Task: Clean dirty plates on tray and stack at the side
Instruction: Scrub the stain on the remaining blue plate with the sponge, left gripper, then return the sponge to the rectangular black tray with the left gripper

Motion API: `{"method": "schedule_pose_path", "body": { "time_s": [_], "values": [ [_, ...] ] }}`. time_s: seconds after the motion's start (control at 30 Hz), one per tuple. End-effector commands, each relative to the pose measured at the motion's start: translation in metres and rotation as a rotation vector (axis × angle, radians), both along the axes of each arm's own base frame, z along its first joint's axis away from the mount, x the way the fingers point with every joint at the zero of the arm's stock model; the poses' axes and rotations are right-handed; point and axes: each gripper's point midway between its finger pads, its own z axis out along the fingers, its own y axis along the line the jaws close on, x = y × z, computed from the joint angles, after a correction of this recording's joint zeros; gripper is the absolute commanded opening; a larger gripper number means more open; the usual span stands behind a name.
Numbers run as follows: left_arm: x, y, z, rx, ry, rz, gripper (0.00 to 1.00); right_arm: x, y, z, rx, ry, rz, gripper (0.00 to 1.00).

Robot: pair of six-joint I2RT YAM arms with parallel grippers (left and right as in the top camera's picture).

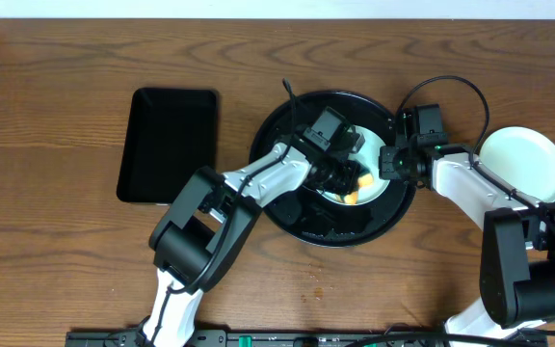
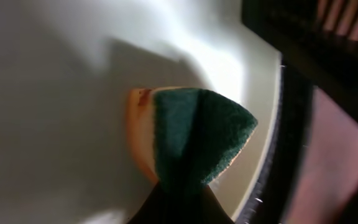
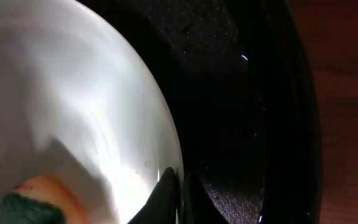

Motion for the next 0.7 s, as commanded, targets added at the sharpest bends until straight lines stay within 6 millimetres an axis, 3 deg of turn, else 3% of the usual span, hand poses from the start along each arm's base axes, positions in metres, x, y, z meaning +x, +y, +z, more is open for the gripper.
{"method": "schedule_pose_path", "body": {
  "time_s": [0.0, 0.17, 0.3, 0.4, 0.47, 0.6, 0.67],
  "values": [
    [0.033, 0.000, 0.065, -0.143, -0.066, 0.039, 0.08, -0.006, 0.002, -0.007, -0.009, 0.018, 0.017, 0.12],
    [0.083, 0.042, 0.175, -0.281, -0.282, 0.167, 0.08, -0.006, 0.002, -0.007, -0.009, 0.018, 0.017, 0.29],
    [0.099, 0.096, 0.217, -0.283, -0.349, 0.273, 0.08, -0.006, 0.002, -0.007, -0.009, 0.018, 0.017, 0.40],
    [0.107, 0.150, 0.204, -0.156, -0.313, 0.409, 0.08, -0.006, 0.002, -0.007, -0.009, 0.017, 0.017, 0.39],
    [0.107, 0.196, 0.178, 0.004, -0.251, 0.526, 0.08, -0.006, 0.002, -0.008, -0.009, 0.017, 0.017, 0.30],
    [0.090, 0.283, 0.122, 0.372, -0.148, 0.676, 0.08, -0.007, 0.002, -0.011, -0.008, 0.012, 0.017, 0.27],
    [0.081, 0.312, 0.102, 0.496, -0.120, 0.703, 0.08, -0.007, 0.002, -0.012, -0.007, 0.006, 0.017, 0.22]
  ]
}}
